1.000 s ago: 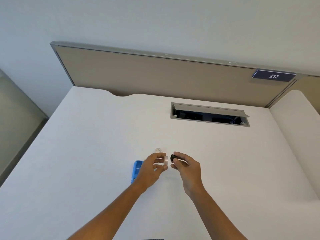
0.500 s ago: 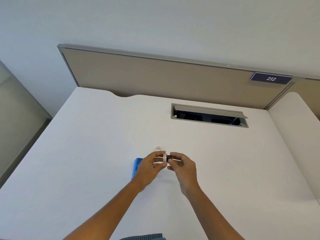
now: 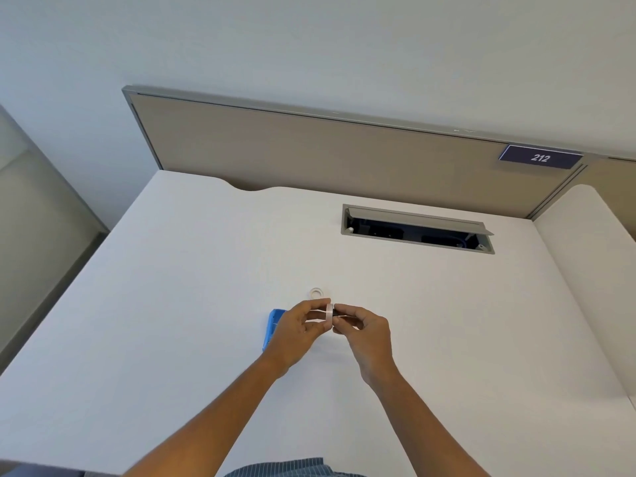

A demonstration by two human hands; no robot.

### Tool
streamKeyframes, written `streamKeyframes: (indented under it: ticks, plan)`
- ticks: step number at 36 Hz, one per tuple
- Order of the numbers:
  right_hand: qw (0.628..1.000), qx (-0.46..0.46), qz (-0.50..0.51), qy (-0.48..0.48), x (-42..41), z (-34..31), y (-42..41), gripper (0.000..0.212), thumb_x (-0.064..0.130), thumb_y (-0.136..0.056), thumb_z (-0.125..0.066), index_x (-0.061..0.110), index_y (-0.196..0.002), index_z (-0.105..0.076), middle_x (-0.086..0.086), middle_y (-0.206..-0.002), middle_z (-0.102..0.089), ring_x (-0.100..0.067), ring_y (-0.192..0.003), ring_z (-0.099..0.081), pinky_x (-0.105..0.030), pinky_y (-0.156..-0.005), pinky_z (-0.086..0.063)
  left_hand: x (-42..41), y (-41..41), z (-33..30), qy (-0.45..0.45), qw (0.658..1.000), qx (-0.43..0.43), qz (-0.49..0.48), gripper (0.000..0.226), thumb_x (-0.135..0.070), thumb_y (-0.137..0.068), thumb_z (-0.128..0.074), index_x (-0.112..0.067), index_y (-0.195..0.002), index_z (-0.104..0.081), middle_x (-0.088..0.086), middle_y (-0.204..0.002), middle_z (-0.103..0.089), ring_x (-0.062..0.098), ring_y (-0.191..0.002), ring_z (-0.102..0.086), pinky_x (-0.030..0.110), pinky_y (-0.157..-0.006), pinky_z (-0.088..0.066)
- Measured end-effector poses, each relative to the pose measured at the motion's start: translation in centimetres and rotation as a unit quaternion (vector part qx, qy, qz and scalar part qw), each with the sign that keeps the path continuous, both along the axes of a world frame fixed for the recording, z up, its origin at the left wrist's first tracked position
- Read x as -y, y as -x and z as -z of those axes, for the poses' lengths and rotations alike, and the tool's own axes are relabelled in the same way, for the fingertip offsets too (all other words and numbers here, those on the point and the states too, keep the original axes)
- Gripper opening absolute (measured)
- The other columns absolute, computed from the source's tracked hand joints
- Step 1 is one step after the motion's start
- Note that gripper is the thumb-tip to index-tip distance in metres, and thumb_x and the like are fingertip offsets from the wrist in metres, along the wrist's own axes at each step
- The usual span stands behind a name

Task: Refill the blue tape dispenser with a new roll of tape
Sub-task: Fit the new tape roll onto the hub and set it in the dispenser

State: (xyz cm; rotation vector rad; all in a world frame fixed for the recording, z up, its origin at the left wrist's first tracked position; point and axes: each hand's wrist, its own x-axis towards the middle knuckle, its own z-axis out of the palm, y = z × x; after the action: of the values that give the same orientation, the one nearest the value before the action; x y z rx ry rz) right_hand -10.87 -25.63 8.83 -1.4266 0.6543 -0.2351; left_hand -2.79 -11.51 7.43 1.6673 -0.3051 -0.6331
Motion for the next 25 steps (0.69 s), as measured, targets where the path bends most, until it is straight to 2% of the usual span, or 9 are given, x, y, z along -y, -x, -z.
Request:
streamKeyframes:
  ticks: [4, 8, 12, 25]
  plan:
    - [1.0, 0.017, -0.007, -0.009, 0.29, -0.08, 0.23, 0.025, 0.007, -0.086, -0.083, 0.025, -0.103, -0.084, -0.002, -0.1, -0.082, -0.023, -0.091, -0.08, -0.023, -0.079, -0.061, -0.03, 0.12, -0.4, 0.009, 1.0, 0.002, 0.003, 0.04, -0.022, -0.092, -0.076, -0.032, -0.129, -0.065, -0.013, -0.116, -0.075, 0.008, -0.112, -0.07, 0.018, -0.09, -0.058]
    - [0.999, 0.028, -0.028, -0.016, 0.72, -0.08, 0.34, 0.024, 0.01, -0.087, -0.083, 0.025, -0.106, -0.084, -0.002, -0.106, -0.082, -0.023, -0.1, -0.079, -0.033, -0.092, -0.062, -0.12, 0.14, -0.65, 0.015, 1.0, 0.008, 0.006, 0.042, -0.02, -0.092, -0.077, -0.025, -0.132, -0.067, -0.011, -0.117, -0.075, 0.011, -0.113, -0.07, 0.026, -0.097, -0.058]
    - [0.998, 0.036, -0.052, -0.024, 0.94, 0.05, 0.49, 0.027, 0.006, -0.092, -0.075, 0.022, -0.112, -0.082, -0.005, -0.112, -0.081, -0.026, -0.106, -0.077, -0.041, -0.098, -0.061, -0.24, 0.24, -0.76, 0.023, 1.0, 0.012, -0.003, 0.043, -0.017, -0.091, -0.077, -0.022, -0.132, -0.068, -0.007, -0.118, -0.075, 0.015, -0.114, -0.07, 0.032, -0.101, -0.057]
    - [0.999, 0.035, -0.033, -0.014, 0.81, 0.29, 0.52, 0.026, 0.006, -0.092, -0.076, 0.025, -0.107, -0.083, -0.005, -0.104, -0.082, -0.026, -0.1, -0.078, -0.037, -0.091, -0.064, -0.25, 0.7, -0.88, 0.029, 0.999, 0.014, -0.017, 0.042, -0.015, -0.089, -0.079, -0.017, -0.13, -0.071, -0.007, -0.117, -0.076, 0.014, -0.113, -0.072, 0.034, -0.103, -0.057]
